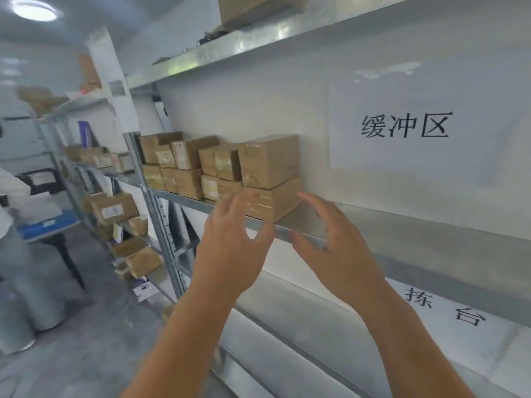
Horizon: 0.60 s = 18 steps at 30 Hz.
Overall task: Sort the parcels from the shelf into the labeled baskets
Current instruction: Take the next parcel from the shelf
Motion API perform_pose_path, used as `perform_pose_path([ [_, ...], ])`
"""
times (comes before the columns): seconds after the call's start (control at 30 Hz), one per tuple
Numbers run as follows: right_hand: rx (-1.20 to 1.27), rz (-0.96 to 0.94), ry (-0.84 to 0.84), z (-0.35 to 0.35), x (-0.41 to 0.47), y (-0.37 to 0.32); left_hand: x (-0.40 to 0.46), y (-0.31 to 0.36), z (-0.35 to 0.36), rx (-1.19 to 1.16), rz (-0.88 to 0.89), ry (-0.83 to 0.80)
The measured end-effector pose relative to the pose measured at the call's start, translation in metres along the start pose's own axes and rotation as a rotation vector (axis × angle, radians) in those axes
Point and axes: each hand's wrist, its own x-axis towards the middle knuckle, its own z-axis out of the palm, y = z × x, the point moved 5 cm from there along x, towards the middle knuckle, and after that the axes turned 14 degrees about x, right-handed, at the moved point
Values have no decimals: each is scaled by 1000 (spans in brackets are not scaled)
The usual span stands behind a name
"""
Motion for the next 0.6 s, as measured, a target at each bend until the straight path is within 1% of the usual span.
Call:
perform_pose_path([
  [0.07,73,-15,17,1,44,7,48,7,-4,16,7,65],
  [0.13,95,-43,14,6,90,14,99,12,-6,58,17,121],
  [0.2,108,-85,20,11,132,20,146,14,-3,126,20,124],
  [0.27,138,-130,43,15,167,28,185,14,5,195,17,79],
  [0.33,115,-146,62,18,197,40,217,12,16,259,7,16],
  [0.4,82,-106,60,23,220,52,242,8,31,308,8,-75],
  [0.5,70,-32,15,36,238,68,261,-1,53,279,32,-214],
  [0.53,76,-35,25,39,240,72,262,-3,57,252,34,-232],
  [0.6,140,-28,114,39,240,75,258,-5,53,203,39,-210],
])
